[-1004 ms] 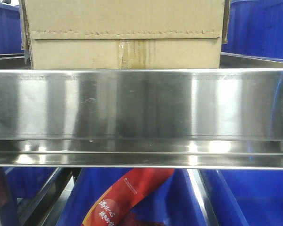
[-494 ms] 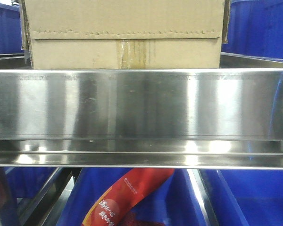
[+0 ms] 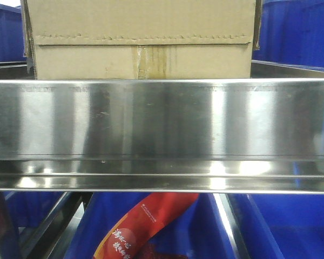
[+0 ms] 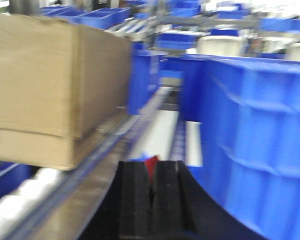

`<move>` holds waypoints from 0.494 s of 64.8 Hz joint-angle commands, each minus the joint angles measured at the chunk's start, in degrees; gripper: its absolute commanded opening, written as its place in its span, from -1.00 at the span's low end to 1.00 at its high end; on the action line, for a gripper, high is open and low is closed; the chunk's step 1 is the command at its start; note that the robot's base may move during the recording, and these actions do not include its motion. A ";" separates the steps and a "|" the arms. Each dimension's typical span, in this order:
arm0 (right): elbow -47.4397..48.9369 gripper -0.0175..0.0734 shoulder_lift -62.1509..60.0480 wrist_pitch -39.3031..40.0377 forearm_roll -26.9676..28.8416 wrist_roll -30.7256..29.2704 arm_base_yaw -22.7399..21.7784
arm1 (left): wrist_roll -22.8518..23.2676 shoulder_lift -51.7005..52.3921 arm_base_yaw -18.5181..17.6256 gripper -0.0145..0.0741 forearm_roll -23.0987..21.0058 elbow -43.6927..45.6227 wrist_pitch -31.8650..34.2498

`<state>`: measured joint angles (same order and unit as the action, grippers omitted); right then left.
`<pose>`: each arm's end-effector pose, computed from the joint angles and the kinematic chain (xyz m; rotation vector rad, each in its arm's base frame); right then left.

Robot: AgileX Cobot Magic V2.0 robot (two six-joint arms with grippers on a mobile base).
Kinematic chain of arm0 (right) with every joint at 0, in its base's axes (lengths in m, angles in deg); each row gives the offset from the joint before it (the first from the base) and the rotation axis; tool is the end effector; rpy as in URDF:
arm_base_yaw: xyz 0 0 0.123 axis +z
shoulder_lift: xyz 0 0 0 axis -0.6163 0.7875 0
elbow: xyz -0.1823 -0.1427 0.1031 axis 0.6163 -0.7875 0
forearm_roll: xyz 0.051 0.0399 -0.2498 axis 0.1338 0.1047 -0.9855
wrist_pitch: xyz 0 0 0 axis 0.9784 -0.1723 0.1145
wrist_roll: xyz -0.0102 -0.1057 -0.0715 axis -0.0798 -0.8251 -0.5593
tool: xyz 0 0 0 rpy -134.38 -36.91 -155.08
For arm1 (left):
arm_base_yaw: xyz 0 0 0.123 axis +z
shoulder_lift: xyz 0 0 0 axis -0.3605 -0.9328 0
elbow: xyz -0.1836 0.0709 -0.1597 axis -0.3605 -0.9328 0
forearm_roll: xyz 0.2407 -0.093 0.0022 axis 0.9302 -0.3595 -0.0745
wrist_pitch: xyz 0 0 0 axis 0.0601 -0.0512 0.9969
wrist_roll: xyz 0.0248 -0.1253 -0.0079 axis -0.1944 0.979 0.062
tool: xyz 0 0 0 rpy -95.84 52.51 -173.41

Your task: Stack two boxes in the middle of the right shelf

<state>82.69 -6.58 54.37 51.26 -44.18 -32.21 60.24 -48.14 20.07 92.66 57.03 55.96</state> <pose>0.1358 0.0168 0.2615 -0.0945 1.5596 0.1015 0.1321 -0.0022 0.2119 0.0042 1.5169 -0.0221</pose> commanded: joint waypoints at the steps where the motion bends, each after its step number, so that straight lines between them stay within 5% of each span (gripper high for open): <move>1: -3.06 -0.95 -3.13 2.66 -0.03 0.57 -2.39 | -0.05 0.31 0.13 -0.92 -0.31 0.06 0.55; 19: -12.71 -0.95 -8.65 11.29 -0.92 2.92 -4.76 | -0.05 0.31 0.13 -0.92 -0.31 0.06 0.76; 32: -12.71 -0.95 -8.65 9.11 -0.96 3.30 -4.76 | -0.05 0.31 0.13 -0.92 -0.31 0.06 0.87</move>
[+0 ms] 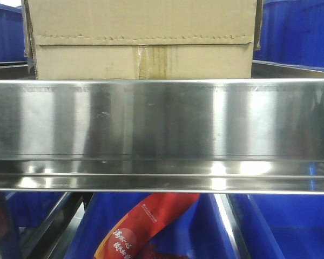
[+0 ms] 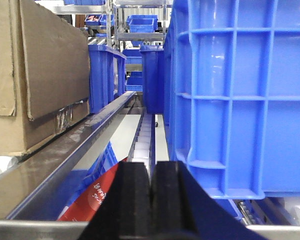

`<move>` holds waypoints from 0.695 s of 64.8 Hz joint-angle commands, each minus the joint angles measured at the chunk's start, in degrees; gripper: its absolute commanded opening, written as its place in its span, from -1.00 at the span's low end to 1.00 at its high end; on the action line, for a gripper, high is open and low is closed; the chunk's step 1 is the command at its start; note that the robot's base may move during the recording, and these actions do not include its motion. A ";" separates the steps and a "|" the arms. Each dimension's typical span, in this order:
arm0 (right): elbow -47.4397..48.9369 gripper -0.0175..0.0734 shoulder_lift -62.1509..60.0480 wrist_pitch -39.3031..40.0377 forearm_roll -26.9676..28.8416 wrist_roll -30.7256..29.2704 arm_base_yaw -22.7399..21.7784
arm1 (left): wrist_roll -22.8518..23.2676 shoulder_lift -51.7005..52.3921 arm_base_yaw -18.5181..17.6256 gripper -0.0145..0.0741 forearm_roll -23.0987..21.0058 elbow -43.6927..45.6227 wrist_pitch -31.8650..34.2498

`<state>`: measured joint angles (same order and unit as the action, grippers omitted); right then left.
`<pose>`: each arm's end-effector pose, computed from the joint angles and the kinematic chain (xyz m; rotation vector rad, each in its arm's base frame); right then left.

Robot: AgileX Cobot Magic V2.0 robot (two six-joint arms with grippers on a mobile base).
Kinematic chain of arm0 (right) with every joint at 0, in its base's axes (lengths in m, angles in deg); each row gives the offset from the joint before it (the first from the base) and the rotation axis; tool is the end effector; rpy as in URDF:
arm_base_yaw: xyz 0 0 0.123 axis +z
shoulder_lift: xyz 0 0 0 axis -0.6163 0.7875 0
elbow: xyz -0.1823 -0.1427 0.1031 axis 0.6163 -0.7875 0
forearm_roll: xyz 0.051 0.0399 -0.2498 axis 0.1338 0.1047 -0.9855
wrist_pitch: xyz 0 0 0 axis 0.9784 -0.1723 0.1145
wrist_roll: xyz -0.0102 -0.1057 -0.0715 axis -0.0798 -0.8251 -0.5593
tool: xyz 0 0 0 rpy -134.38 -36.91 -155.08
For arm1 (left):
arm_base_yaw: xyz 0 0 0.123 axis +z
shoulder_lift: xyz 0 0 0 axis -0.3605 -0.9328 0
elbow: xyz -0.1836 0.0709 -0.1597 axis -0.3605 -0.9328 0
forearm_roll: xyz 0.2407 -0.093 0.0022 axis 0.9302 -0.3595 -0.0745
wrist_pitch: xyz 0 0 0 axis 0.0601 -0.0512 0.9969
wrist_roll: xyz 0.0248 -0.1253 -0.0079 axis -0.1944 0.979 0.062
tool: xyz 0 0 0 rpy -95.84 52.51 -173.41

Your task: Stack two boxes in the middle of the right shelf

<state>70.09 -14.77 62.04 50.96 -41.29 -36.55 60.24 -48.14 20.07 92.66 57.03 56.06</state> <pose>0.1322 0.0037 0.2139 0.0168 1.5065 0.0638 0.1321 -0.0023 0.2121 0.0043 1.5152 -0.0222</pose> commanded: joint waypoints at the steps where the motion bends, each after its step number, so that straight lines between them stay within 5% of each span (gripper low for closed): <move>1: -0.11 -0.95 -0.46 1.44 -0.65 0.41 -0.42 | -0.05 0.31 0.13 -0.92 -0.31 0.06 0.76; 45: -0.11 -0.95 -0.46 1.44 -0.65 0.41 -0.42 | -0.05 0.31 0.13 -0.92 -0.31 0.06 0.76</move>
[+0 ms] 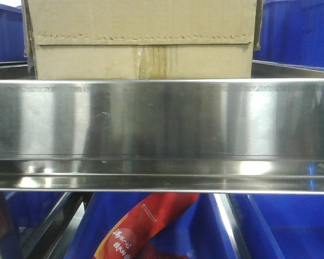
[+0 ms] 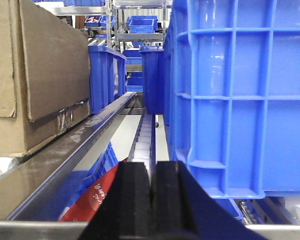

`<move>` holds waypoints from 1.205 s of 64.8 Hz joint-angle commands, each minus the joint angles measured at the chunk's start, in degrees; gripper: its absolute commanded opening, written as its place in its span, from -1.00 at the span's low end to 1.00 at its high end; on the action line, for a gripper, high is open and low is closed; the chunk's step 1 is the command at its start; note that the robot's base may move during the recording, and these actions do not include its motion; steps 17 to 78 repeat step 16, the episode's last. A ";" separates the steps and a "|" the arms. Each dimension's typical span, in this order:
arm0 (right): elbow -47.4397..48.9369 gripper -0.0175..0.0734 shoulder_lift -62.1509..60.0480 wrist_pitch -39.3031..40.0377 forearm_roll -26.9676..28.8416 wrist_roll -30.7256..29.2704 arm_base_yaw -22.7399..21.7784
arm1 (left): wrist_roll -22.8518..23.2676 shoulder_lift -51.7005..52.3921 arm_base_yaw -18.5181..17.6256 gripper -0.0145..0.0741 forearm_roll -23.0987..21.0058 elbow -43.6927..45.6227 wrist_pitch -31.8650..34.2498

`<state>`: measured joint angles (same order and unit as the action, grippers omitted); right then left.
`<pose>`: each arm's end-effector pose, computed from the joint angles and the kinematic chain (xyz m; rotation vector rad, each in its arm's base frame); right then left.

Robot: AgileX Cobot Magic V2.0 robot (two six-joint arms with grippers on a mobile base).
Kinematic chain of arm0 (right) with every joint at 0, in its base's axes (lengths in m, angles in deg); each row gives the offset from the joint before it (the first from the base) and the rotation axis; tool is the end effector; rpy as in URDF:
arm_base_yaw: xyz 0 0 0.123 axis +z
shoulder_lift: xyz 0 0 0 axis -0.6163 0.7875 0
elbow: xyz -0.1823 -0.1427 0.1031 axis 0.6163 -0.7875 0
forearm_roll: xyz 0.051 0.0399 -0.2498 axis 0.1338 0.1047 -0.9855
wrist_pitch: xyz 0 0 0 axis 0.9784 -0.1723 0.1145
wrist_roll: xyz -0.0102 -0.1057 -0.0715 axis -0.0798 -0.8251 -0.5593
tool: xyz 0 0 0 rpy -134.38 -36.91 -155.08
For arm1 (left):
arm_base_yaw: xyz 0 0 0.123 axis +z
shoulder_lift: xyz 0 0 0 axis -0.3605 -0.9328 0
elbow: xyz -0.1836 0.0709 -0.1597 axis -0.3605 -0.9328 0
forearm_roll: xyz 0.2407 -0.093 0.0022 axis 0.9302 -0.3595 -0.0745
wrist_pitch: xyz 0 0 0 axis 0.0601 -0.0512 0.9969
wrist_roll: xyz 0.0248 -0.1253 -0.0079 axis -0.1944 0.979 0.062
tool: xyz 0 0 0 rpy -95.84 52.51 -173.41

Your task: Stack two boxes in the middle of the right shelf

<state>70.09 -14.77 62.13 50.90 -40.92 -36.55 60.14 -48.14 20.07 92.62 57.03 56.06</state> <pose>0.1321 0.0037 0.2141 0.0211 1.5049 0.0680 0.1321 -0.0023 0.2121 0.0051 1.5152 -0.0214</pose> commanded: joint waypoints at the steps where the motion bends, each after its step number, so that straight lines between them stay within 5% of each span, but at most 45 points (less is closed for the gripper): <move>1: -0.11 -0.95 -0.46 1.34 -0.60 0.04 -0.42 | 0.05 0.31 0.13 -0.92 -0.28 0.06 0.76; 78: -0.11 -0.95 -0.46 1.34 -0.60 0.04 -0.42 | 0.05 0.31 0.13 -0.92 -0.28 0.06 0.76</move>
